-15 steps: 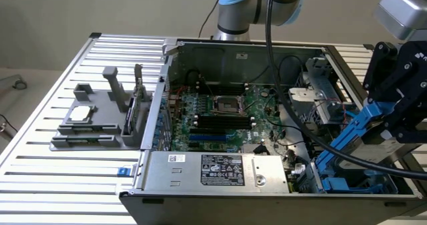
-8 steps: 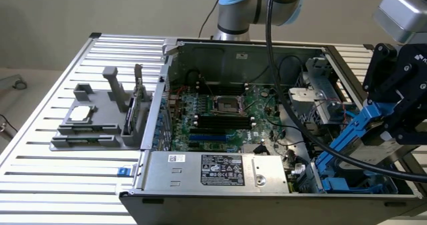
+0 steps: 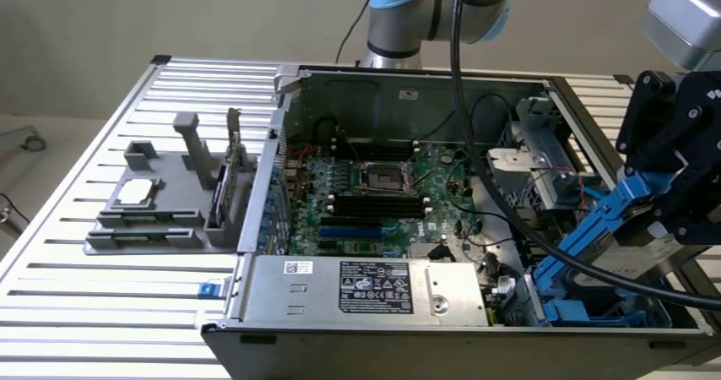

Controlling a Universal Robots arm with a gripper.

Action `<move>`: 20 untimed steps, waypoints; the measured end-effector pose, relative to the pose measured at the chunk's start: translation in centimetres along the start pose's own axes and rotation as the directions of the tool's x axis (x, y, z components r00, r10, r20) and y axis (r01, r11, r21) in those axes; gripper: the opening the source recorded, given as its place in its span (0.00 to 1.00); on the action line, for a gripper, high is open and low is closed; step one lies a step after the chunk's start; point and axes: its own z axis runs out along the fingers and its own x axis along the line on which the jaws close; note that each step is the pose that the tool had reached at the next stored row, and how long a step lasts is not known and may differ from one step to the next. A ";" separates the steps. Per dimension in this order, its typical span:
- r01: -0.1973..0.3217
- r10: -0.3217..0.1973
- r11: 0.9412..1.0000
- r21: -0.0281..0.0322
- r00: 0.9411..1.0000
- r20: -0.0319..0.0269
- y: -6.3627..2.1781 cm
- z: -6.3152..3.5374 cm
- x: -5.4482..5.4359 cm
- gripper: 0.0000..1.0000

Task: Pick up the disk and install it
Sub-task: 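Pick up the disk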

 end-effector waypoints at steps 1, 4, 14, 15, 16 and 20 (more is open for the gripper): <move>0.002 -0.002 1.000 0.000 1.000 0.000 0.00 -0.01 0.0 0.33; 0.007 -0.007 1.000 0.000 1.000 0.000 0.01 -0.01 0.2 0.33; 0.017 -0.017 1.000 0.001 1.000 -0.001 0.44 0.27 0.3 0.33; 0.017 -0.017 1.000 0.001 1.000 -0.001 0.44 0.27 0.3 0.33; 0.018 -0.018 1.000 0.001 1.000 -0.001 0.42 0.27 0.3 0.33; 0.022 -0.022 1.000 0.000 1.000 -0.001 0.23 0.28 0.1 0.33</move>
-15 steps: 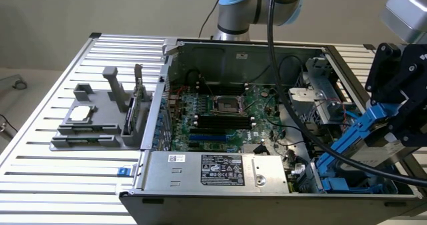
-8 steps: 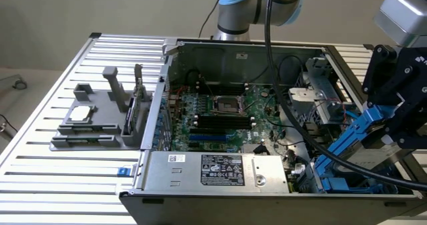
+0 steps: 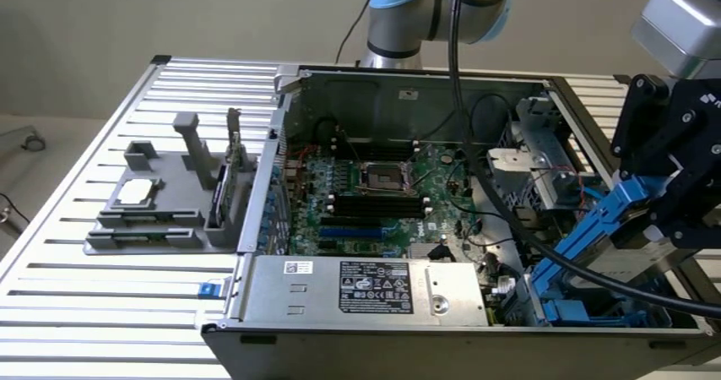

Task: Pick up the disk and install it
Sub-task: 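Pick up the disk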

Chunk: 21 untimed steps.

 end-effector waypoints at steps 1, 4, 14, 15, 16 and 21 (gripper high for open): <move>0.001 -0.001 1.000 0.000 1.000 0.000 -0.07 0.00 0.0 0.33; 0.003 -0.003 1.000 0.000 1.000 0.000 -0.25 0.00 -0.1 0.33; 0.009 -0.009 1.000 0.010 1.000 -0.002 -0.23 -1.21 -0.3 0.33; 0.010 -0.010 1.000 0.014 1.000 -0.002 -0.23 -1.18 -0.3 0.33; 0.011 -0.011 1.000 0.017 1.000 -0.002 -0.24 -1.16 -0.3 0.33; 0.011 -0.011 1.000 0.018 1.000 -0.005 -0.20 -1.18 -0.1 0.33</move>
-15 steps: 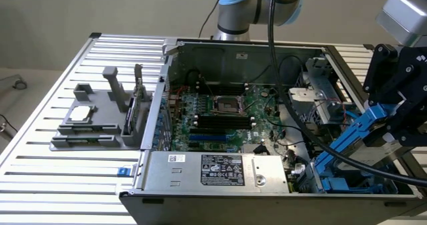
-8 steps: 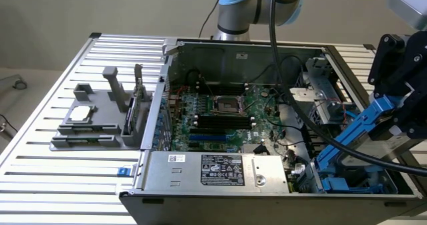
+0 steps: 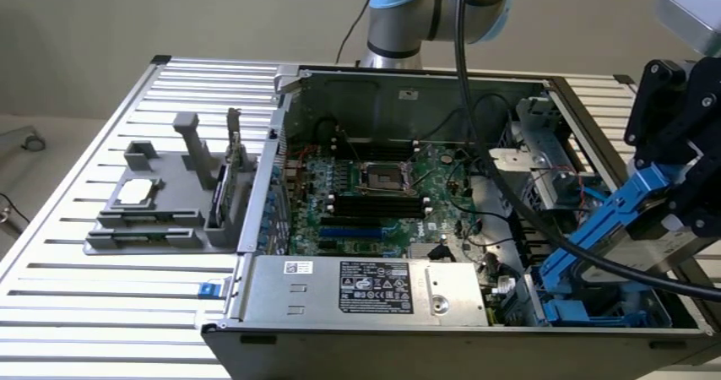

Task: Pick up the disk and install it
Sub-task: 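Pick up the disk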

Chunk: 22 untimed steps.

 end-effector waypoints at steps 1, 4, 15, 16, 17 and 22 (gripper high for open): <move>0.000 0.000 1.000 0.000 1.000 0.000 0.03 -0.01 0.1 0.33; 0.000 0.000 1.000 0.000 1.000 -0.001 0.17 -0.01 0.3 0.33; 0.001 -0.001 1.000 0.013 1.000 -0.002 0.58 0.38 0.3 0.33; 0.001 -0.001 1.000 0.016 1.000 -0.002 0.59 0.44 0.3 0.33; 0.001 -0.001 1.000 0.018 1.000 -0.002 0.64 0.50 0.3 0.33; 0.002 -0.002 1.000 0.026 1.000 -0.003 1.03 0.74 0.1 0.33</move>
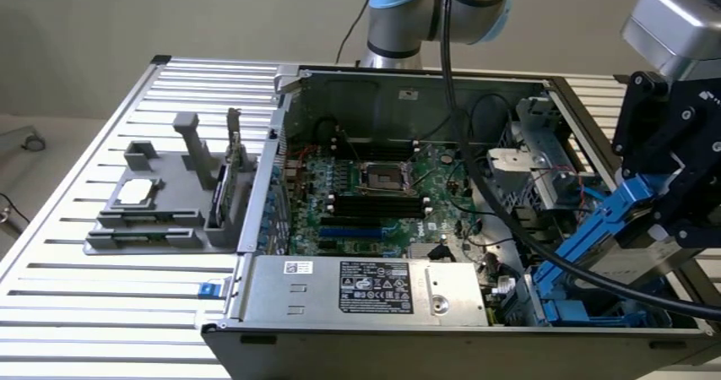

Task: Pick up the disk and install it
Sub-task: 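Pick up the disk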

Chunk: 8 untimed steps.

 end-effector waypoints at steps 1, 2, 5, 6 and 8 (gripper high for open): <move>0.000 0.000 1.000 0.001 1.000 0.000 0.00 0.05 -0.1 0.33; 0.000 0.000 1.000 0.002 1.000 0.000 0.00 0.10 -0.1 0.33; 0.000 0.000 1.000 0.004 1.000 0.000 0.00 0.25 -0.3 0.33; 0.000 0.000 1.000 0.005 1.000 0.000 0.00 0.30 -0.4 0.33; 0.000 0.000 1.000 0.006 1.000 -0.001 0.01 0.41 -0.4 0.33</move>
